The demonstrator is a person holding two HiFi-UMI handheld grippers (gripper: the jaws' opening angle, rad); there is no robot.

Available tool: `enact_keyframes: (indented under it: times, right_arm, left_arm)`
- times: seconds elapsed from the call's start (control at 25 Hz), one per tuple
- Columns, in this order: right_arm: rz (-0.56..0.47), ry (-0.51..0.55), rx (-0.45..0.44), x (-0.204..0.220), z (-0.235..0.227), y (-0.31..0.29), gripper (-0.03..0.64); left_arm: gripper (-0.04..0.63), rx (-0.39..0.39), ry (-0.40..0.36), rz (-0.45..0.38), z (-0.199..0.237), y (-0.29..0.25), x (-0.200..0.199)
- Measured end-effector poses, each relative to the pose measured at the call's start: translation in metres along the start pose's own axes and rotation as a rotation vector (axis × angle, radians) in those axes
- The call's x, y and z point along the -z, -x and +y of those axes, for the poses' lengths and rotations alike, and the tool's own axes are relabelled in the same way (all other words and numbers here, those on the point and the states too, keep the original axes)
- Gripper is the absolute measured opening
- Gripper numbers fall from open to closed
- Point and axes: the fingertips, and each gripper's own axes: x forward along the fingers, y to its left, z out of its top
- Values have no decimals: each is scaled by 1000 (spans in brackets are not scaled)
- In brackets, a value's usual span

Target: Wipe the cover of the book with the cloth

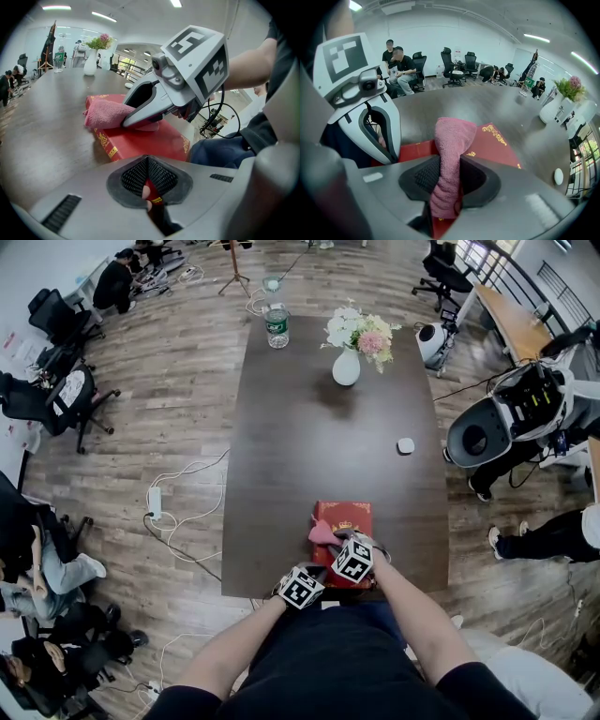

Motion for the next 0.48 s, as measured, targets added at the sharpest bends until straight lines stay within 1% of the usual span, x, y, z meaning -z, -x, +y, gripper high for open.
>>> enact_keyframes:
  times: [0.16, 0.4, 0.48]
  right_arm:
    - [7, -3, -3, 5, -3, 2, 117]
    - [17, -17, 3, 13, -6, 7, 117]
    - [17, -19, 6, 14, -6, 9, 117]
  left_arm:
    - [-5, -2, 5, 13, 1, 1, 0]
    - [-5, 6, -1, -14, -1, -2, -4]
    - [-5, 4, 0, -5, -1, -1, -3]
